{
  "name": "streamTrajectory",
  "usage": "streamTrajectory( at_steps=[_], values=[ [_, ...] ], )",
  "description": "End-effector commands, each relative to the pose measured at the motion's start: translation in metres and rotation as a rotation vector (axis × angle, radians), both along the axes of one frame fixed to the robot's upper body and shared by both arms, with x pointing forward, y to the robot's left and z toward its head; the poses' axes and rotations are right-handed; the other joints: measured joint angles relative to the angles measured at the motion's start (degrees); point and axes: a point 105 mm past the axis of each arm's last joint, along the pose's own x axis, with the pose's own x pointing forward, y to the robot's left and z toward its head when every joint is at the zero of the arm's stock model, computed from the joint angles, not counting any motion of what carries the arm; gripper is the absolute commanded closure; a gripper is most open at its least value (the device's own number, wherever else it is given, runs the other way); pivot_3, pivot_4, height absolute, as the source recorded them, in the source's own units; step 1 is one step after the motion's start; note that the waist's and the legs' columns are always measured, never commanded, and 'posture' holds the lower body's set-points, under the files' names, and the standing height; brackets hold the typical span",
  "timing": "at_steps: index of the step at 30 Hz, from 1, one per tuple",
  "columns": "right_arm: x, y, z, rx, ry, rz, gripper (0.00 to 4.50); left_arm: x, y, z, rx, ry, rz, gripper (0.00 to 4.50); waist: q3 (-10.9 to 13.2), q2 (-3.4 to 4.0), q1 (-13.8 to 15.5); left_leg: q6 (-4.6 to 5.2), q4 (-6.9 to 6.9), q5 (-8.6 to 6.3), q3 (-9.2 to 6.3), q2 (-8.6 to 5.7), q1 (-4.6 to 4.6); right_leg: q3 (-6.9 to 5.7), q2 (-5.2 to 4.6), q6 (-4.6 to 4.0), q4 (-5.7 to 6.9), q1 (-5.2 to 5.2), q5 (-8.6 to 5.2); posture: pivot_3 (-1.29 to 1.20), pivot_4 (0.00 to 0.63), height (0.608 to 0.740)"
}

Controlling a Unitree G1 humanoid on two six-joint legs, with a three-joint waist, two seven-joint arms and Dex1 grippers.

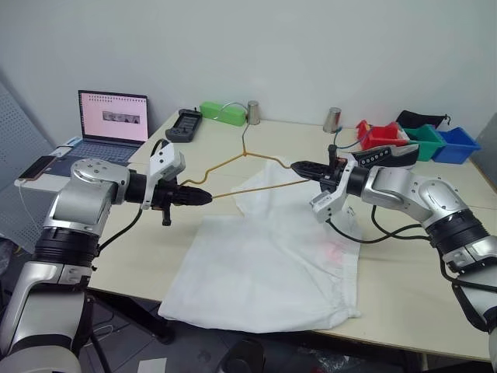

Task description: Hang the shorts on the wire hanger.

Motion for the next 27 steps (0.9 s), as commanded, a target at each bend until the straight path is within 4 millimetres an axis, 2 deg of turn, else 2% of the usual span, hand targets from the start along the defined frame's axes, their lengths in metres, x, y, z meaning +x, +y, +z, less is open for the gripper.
streamTrajectory(
  at_steps=[1, 4, 6, 7, 10, 14, 15, 17, 19, 23, 27],
  values=[
    [0.004, -0.002, 0.019, 0.042, -0.039, -0.016, 4.5, 0.006, -0.004, 0.01, 0.016, -0.069, -0.002, 4.44, 0.0, 0.0, -0.1, 0.0, 0.0, 0.0, 0.0, 0.0, 0.0, 0.0, 0.0, 0.0, 0.0, 0.0, 0.0, 0.44, 0.0, 0.74],
    [0.004, -0.004, 0.015, 0.057, 0.009, -0.034, 4.5, 0.01, -0.004, 0.01, 0.02, -0.088, 0.016, 4.44, 0.0, 0.0, -0.1, 0.0, 0.0, 0.0, 0.0, 0.0, 0.01, 0.0, 0.0, 0.0, 0.01, 0.01, 0.0, 0.43, 0.0, 0.74],
    [0.003, -0.004, 0.011, 0.067, 0.072, -0.045, 4.0, 0.012, -0.005, 0.009, 0.03, -0.104, 0.017, 4.5, 0.0, 0.0, -0.2, 0.0, 0.01, 0.0, 0.01, -0.01, 0.01, 0.0, 0.0, 0.0, 0.01, 0.02, 0.01, 0.43, 0.0, 0.74],
    [0.002, -0.004, 0.008, 0.07, 0.111, -0.048, 3.93, 0.012, -0.005, 0.008, 0.036, -0.111, 0.016, 4.5, 0.0, 0.0, -0.4, 0.0, 0.01, 0.0, 0.0, 0.0, 0.01, 0.0, 0.0, 0.0, 0.01, 0.02, 0.01, 0.43, 0.0, 0.74],
    [-0.007, -0.004, 0.0, 0.116, 0.287, -0.063, 3.18, 0.017, -0.006, 0.006, 0.063, -0.155, 0.023, 4.5, 0.0, -0.02, -0.6, 0.01, 0.01, 0.0, 0.0, 0.01, 0.05, 0.0, 0.0, 0.0, 0.01, 0.07, 0.01, 0.42, 0.0, 0.74],
    [-0.015, -0.007, 0.002, 0.212, 0.489, -0.114, 2.15, 0.028, -0.006, 0.004, 0.115, -0.264, 0.035, 4.5, 0.0, -0.01, -0.7, 0.02, 0.05, -0.01, -0.1, 0.07, 0.09, -0.03, -0.02, 0.03, 0.02, 0.13, 0.05, 0.42, 0.0, 0.74],
    [-0.016, -0.011, 0.004, 0.261, 0.578, -0.158, 1.92, 0.034, -0.007, 0.007, 0.147, -0.339, 0.043, 4.5, 0.0, -0.01, -0.7, 0.03, 0.06, -0.01, -0.09, 0.08, 0.09, -0.02, -0.02, 0.04, 0.02, 0.12, 0.06, 0.42, 0.0, 0.74],
    [-0.015, -0.017, 0.01, 0.392, 0.745, -0.235, 1.4, 0.041, -0.015, 0.013, 0.2, -0.48, 0.023, 4.5, 0.0, -0.02, -0.5, 0.03, 0.09, -0.01, -0.15, 0.1, 0.1, -0.06, -0.02, 0.05, 0.03, 0.14, 0.07, 0.41, 0.0, 0.74],
    [-0.013, -0.019, 0.015, 0.468, 0.829, -0.28, 0.95, 0.041, -0.024, 0.016, 0.221, -0.56, -0.014, 4.5, 0.0, -0.02, -0.4, 0.03, 0.1, -0.01, -0.22, 0.13, 0.11, -0.05, -0.04, 0.06, 0.04, 0.15, 0.08, 0.4, 0.0, 0.74],
    [-0.004, -0.037, 0.007, 0.473, 0.903, -0.424, 0.01, 0.041, -0.051, 0.025, 0.248, -0.749, -0.107, 4.5, 0.0, -0.04, 0.0, 0.04, 0.1, -0.01, 0.0, 0.05, 0.1, -0.08, -0.04, 0.12, 0.01, 0.15, 0.11, 0.4, 0.0, 0.74],
    [0.002, -0.04, 0.004, 0.491, 0.935, -0.48, 0.01, 0.04, -0.068, 0.034, 0.25, -0.859, -0.171, 4.5, 0.0, -0.04, -0.1, 0.04, 0.11, -0.01, 0.14, -0.05, 0.07, -0.1, -0.02, 0.17, 0.01, 0.14, 0.14, 0.39, 0.0, 0.74]
  ],
)
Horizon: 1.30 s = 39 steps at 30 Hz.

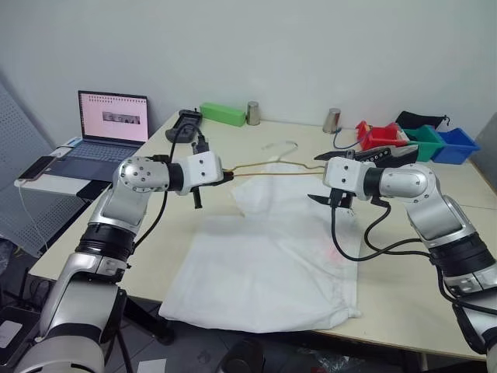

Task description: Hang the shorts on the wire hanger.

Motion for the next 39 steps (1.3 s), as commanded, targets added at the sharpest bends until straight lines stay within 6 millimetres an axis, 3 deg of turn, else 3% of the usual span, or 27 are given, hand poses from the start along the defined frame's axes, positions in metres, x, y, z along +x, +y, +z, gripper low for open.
streamTrajectory(
  at_steps=[1, 5, 11, 17, 19, 28, 37, 39],
  values=[
    [0.009, -0.005, 0.016, 0.012, -0.027, -0.05, 0.01, -0.002, -0.02, 0.028, 0.008, -0.162, -0.088, 4.5, 0.0, 0.0, -0.1, 0.0, 0.0, 0.0, 0.01, -0.02, 0.0, -0.02, 0.02, 0.01, 0.0, 0.0, 0.0, 0.39, 0.0, 0.74],
    [0.021, -0.011, 0.014, -0.012, -0.044, -0.104, 0.01, -0.006, -0.032, 0.027, 0.024, -0.208, -0.136, 4.5, 0.0, -0.02, -0.6, 0.0, 0.01, 0.0, 0.0, -0.07, 0.01, -0.06, 0.07, -0.03, 0.03, 0.0, 0.05, 0.39, 0.0, 0.74],
    [0.027, -0.025, 0.007, -0.121, -0.066, -0.132, 0.01, -0.005, -0.033, 0.022, 0.046, -0.22, -0.145, 4.5, 0.0, -0.02, -0.8, 0.0, 0.02, 0.0, -0.01, -0.05, 0.02, -0.08, 0.25, -0.07, 0.03, 0.01, 0.08, 0.4, 0.0, 0.74],
    [0.025, -0.025, 0.007, -0.137, -0.064, -0.107, 1.53, -0.002, -0.025, 0.02, 0.068, -0.221, -0.126, 4.5, 0.0, -0.02, -0.9, 0.0, 0.02, 0.0, -0.02, -0.05, 0.03, -0.07, 0.35, -0.07, 0.03, 0.01, 0.09, 0.4, 0.0, 0.74],
    [0.025, -0.024, 0.008, -0.134, -0.065, -0.106, 2.24, 0.001, -0.023, 0.02, 0.066, -0.224, -0.113, 4.5, 0.0, -0.02, -0.9, 0.0, 0.02, 0.0, -0.02, -0.04, 0.03, -0.08, 0.36, -0.08, 0.03, 0.01, 0.09, 0.4, 0.0, 0.74],
    [0.025, -0.022, 0.006, -0.135, -0.061, -0.097, 4.43, 0.002, -0.025, 0.024, 0.052, -0.247, -0.117, 4.5, 0.0, -0.03, -0.8, 0.0, 0.03, 0.0, -0.03, -0.04, 0.03, -0.08, 0.38, -0.09, 0.03, 0.02, 0.1, 0.41, 0.0, 0.74],
    [0.026, -0.028, -0.001, -0.149, -0.058, -0.113, 4.48, 0.002, -0.027, 0.027, 0.046, -0.265, -0.123, 4.5, -0.1, -0.02, -0.8, 0.0, 0.04, 0.0, -0.03, -0.04, 0.03, -0.09, 0.38, -0.09, 0.05, 0.01, 0.11, 0.41, 0.0, 0.74],
    [0.026, -0.029, -0.001, -0.145, -0.066, -0.123, 4.5, 0.001, -0.028, 0.027, 0.032, -0.257, -0.131, 3.95, -0.1, -0.02, -0.8, 0.0, 0.04, 0.0, -0.03, -0.04, 0.03, -0.08, 0.38, -0.09, 0.05, 0.02, 0.11, 0.41, 0.0, 0.74]
  ],
)
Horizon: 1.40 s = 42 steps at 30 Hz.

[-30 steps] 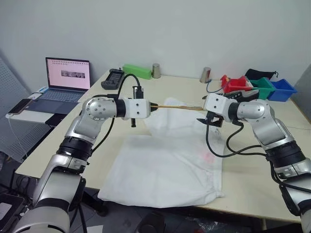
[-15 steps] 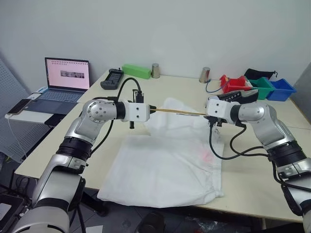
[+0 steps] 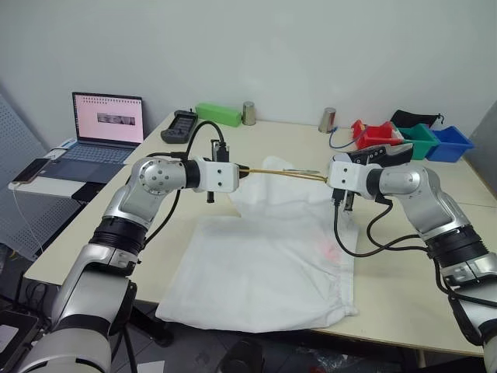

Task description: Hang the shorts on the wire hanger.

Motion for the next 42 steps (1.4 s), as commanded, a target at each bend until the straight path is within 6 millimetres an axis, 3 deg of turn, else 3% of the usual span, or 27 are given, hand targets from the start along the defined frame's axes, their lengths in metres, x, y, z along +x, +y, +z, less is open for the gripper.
streamTrajectory(
  at_steps=[1, 9, 15, 19, 24, 26, 30, 32, 37, 42],
  values=[
    [0.003, -0.004, 0.017, 0.035, -0.058, -0.023, 4.5, -0.002, -0.007, 0.025, -0.06, -0.074, -0.042, 3.79, 0.0, 0.0, 0.0, 0.0, 0.0, 0.0, 0.0, 0.0, 0.0, 0.0, 0.0, 0.0, 0.0, 0.0, 0.0, 0.41, 0.0, 0.74],
    [-0.001, -0.019, 0.01, 0.057, -0.009, -0.083, 4.5, -0.008, -0.005, 0.042, -0.125, -0.071, -0.086, 2.19, 0.0, 0.0, 0.0, 0.0, 0.01, 0.0, 0.0, 0.0, 0.0, 0.0, -0.01, 0.0, 0.0, 0.0, 0.0, 0.41, 0.0, 0.74],
    [-0.02, -0.052, -0.011, 0.135, 0.153, -0.204, 4.5, -0.013, 0.0, 0.06, -0.26, -0.03, -0.09, 0.88, 0.0, -0.05, 0.2, 0.0, 0.04, 0.0, -0.05, -0.02, -0.01, -0.04, -0.02, 0.0, -0.02, 0.06, 0.0, 0.4, 0.0, 0.74],
    [-0.043, -0.082, -0.031, 0.192, 0.315, -0.311, 4.5, -0.015, -0.002, 0.08, -0.497, 0.027, -0.063, 0.04, 0.0, -0.05, 0.1, 0.0, 0.06, 0.0, -0.03, -0.01, 0.0, -0.01, -0.02, 0.03, 0.0, 0.06, 0.02, 0.39, 0.0, 0.74],
    [-0.075, -0.103, -0.045, 0.433, 0.624, -0.481, 4.5, -0.027, -0.011, 0.059, -0.632, 0.236, -0.029, 0.04, -0.2, 0.08, -1.2, 0.01, 0.1, 0.0, -0.03, 0.05, 0.05, 0.07, -0.06, 0.06, 0.04, 0.1, 0.04, 0.38, 0.0, 0.74],
    [-0.096, -0.116, -0.047, 0.539, 0.795, -0.576, 4.5, -0.04, -0.019, 0.036, -0.655, 0.348, -0.027, 0.04, -0.2, 0.09, -1.6, 0.02, 0.1, 0.0, -0.04, 0.05, 0.07, 0.07, -0.06, 0.05, 0.07, 0.1, 0.04, 0.37, 0.0, 0.74],
    [-0.172, -0.12, -0.04, 0.84, 1.352, -0.712, 4.5, -0.068, -0.035, -0.003, -0.719, 0.517, 0.006, 0.04, -0.3, 0.27, -2.6, 0.04, 0.14, 0.01, -0.1, 0.16, 0.15, 0.07, 0.13, -0.21, 0.0, 0.16, 0.19, 0.36, 0.0, 0.74],
    [-0.197, -0.124, -0.046, 0.874, 1.476, -0.78, 4.5, -0.075, -0.037, -0.009, -0.737, 0.546, 0.026, 0.04, -0.3, 0.29, -2.6, 0.06, 0.09, 0.0, -0.27, 0.19, 0.24, -0.02, -0.1, -0.18, -0.04, 0.35, 0.12, 0.37, 0.0, 0.74],
    [-0.242, -0.123, -0.06, 0.886, 1.626, -0.868, 4.5, -0.082, -0.036, -0.015, -0.742, 0.57, 0.057, 0.04, -0.3, 0.2, -2.8, 0.16, 0.12, -0.06, -0.29, 0.13, 0.55, -0.03, -0.01, -0.11, -0.09, 0.79, 0.06, 0.36, 0.0, 0.74],
    [-0.263, -0.117, -0.077, 0.91, 1.647, -0.895, 4.5, -0.083, -0.037, -0.018, -0.742, 0.585, 0.07, 0.04, -0.4, 0.23, -3.2, 0.15, 0.06, -0.06, -0.24, 0.12, 0.93, 0.2, 0.02, 0.36, -0.08, 0.98, -0.21, 0.36, 0.0, 0.74]
  ],
)
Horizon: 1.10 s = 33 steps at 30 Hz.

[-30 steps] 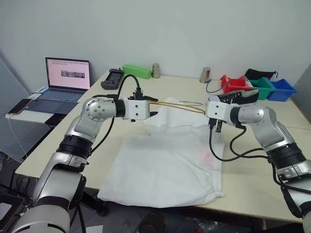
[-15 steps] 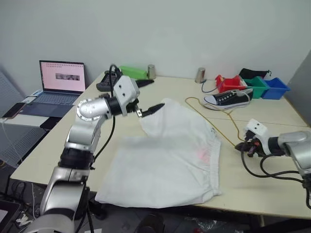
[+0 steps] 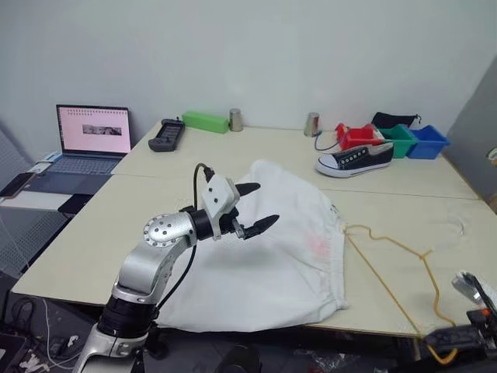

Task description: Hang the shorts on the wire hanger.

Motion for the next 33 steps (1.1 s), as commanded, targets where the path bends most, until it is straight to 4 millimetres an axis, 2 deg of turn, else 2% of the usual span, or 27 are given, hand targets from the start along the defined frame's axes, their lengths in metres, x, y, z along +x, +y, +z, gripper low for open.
streamTrajectory(
  at_steps=[1, 13, 20, 24, 30, 33],
  values=[
    [-0.002, 0.009, 0.0, 0.006, -0.067, 0.015, 4.5, -0.002, -0.001, 0.009, -0.024, -0.022, -0.001, 0.04, 0.0, -0.01, -0.2, 0.0, -0.01, 0.0, 0.0, 0.0, 0.02, 0.01, 0.04, 0.0, 0.0, 0.0, 0.0, 0.35, 0.0, 0.74],
    [0.004, 0.032, 0.009, 0.095, -0.17, 0.031, 4.5, 0.004, 0.001, 0.009, 0.009, -0.022, -0.028, 0.04, 0.1, -0.14, -1.3, 0.0, -0.01, 0.0, -0.06, -0.02, 0.07, 0.03, 0.03, 0.05, -0.03, -0.01, -0.03, 0.33, 0.0, 0.74],
    [0.012, 0.049, -0.013, 0.131, -0.153, 0.042, 4.5, 0.006, 0.0, 0.015, 0.037, -0.05, -0.043, 0.04, 0.2, -0.32, -1.7, 0.0, -0.02, 0.0, -0.06, 0.02, 0.06, 0.04, 0.05, 0.05, -0.02, 0.0, -0.03, 0.34, 0.0, 0.74],
    [0.014, 0.049, -0.026, 0.109, -0.144, 0.033, 4.5, 0.006, 0.003, 0.016, 0.046, -0.052, -0.037, 0.04, 0.1, -0.22, -1.5, 0.0, -0.04, 0.0, -0.05, -0.01, 0.06, 0.06, 0.04, 0.05, -0.02, -0.01, -0.03, 0.37, 0.0, 0.74],
    [0.021, 0.06, -0.032, 0.137, -0.15, 0.055, 4.5, 0.006, 0.007, 0.016, 0.074, -0.065, -0.031, 0.04, 0.1, -0.26, -1.4, 0.0, -0.03, 0.0, -0.07, 0.01, 0.05, 0.04, -0.02, 0.05, -0.03, -0.01, -0.03, 0.38, 0.0, 0.74],
    [0.032, 0.068, -0.03, 0.174, -0.18, 0.058, 4.5, 0.008, 0.007, 0.017, 0.081, -0.077, -0.031, 0.04, 0.2, -0.26, -1.4, 0.0, -0.04, 0.0, -0.06, -0.01, 0.07, 0.04, -0.01, 0.06, -0.03, -0.01, -0.03, 0.39, 0.0, 0.74]
  ],
)
